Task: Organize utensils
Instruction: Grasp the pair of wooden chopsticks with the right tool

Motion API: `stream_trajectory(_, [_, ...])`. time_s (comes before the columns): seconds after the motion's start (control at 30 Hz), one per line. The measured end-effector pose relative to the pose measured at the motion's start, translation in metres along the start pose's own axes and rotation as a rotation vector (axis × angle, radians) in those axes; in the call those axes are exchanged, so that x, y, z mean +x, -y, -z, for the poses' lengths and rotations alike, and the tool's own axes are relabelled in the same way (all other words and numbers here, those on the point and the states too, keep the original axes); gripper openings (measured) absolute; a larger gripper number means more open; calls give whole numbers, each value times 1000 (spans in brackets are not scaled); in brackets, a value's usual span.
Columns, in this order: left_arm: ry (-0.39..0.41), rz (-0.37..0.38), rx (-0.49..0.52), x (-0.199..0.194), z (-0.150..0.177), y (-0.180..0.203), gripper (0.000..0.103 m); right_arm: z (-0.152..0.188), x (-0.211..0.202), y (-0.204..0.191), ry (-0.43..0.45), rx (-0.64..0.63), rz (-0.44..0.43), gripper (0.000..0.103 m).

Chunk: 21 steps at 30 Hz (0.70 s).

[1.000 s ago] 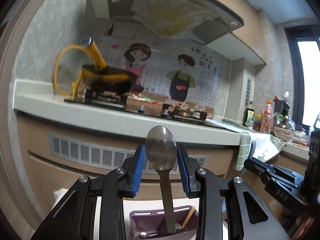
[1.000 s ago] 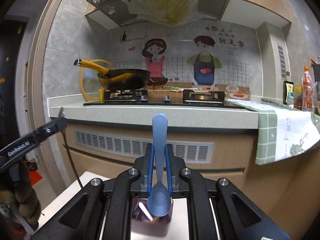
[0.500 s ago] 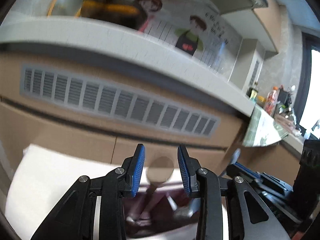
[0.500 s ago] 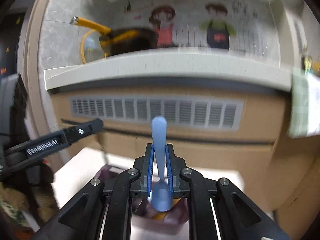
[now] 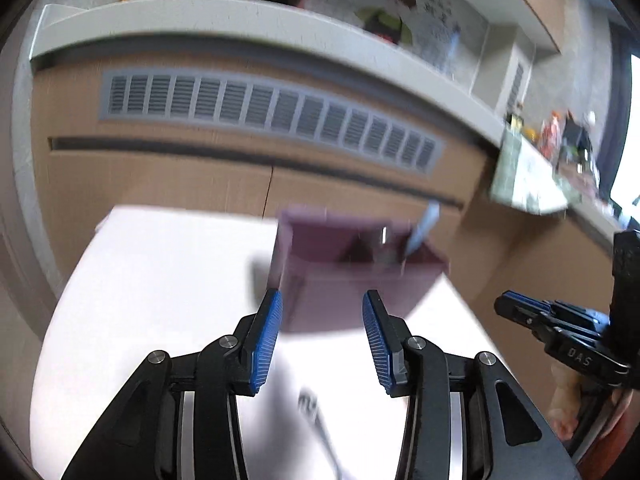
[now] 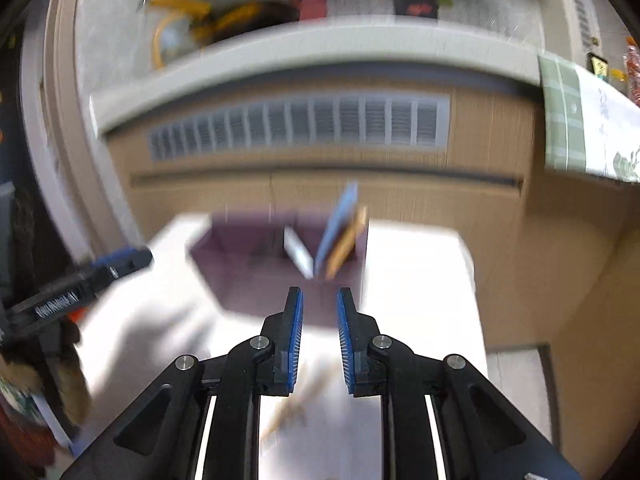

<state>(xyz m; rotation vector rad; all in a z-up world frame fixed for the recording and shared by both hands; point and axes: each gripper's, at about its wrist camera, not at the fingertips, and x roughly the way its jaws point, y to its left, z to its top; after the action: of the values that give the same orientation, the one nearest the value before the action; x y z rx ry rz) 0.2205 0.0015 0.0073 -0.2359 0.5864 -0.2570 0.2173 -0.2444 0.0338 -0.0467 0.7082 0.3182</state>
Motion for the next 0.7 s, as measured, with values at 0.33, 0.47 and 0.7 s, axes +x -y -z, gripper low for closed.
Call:
stream_trajectory(0.33, [-160, -101, -57, -20, 68, -19, 43, 86, 34, 1, -264, 65, 33, 17])
stream_trajectory(0.47, [-178, -136, -62, -17, 66, -23, 43, 85, 29, -3, -258, 63, -7, 17])
stream_trajectory(0.7, [-222, -82, -47, -7, 67, -13, 43, 73, 31, -38, -225, 31, -125, 17])
